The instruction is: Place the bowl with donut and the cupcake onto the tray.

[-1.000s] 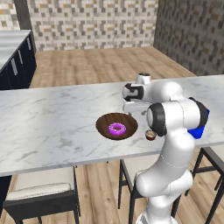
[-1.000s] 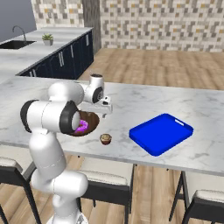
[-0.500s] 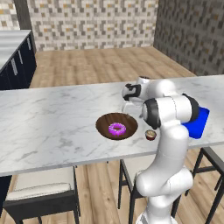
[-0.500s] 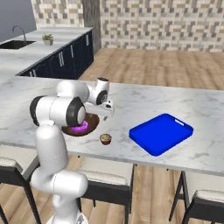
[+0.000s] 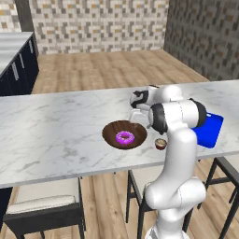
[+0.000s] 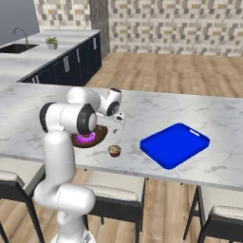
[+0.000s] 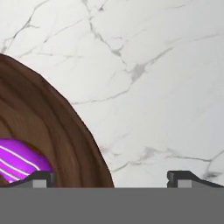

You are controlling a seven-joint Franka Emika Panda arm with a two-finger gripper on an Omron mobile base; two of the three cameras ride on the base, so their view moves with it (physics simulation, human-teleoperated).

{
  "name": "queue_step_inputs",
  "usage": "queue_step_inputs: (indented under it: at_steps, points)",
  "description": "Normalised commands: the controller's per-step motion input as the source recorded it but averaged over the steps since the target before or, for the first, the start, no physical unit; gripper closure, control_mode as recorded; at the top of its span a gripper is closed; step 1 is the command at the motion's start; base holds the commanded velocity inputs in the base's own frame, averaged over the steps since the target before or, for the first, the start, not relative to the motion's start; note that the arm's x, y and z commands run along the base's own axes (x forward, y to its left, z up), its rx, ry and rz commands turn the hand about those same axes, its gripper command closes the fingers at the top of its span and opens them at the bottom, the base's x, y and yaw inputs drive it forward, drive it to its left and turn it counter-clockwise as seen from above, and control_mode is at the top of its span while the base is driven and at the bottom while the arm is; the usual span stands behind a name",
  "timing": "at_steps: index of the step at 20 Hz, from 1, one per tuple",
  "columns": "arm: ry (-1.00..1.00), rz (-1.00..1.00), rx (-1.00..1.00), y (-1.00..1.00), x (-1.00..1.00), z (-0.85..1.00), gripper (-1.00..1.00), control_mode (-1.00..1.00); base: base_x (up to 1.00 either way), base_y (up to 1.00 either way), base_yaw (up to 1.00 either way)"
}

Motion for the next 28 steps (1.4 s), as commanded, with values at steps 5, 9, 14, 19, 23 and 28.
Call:
queue_step_inputs:
  at_steps: [5,9,14,19,23,28]
  points:
    - [0.0,-0.06,0.02,0.08,0.03,-0.18,-1.0,-1.0,0.0,0.0,0.0]
    - [0.0,-0.06,0.01,0.13,0.0,-0.11,1.0,-1.0,0.0,0.0,0.0]
    - [0.0,0.0,0.0,0.01,0.0,0.0,1.0,-1.0,0.0,0.0,0.0]
    - [-0.08,0.0,0.0,-0.02,0.0,0.0,1.0,-1.0,0.0,0.0,0.0]
    - [-0.02,0.0,0.01,-0.16,-0.01,0.12,1.0,-1.0,0.0,0.0,0.0]
    - [0.11,-0.14,0.15,-0.37,0.14,0.3,1.0,-1.0,0.0,0.0,0.0]
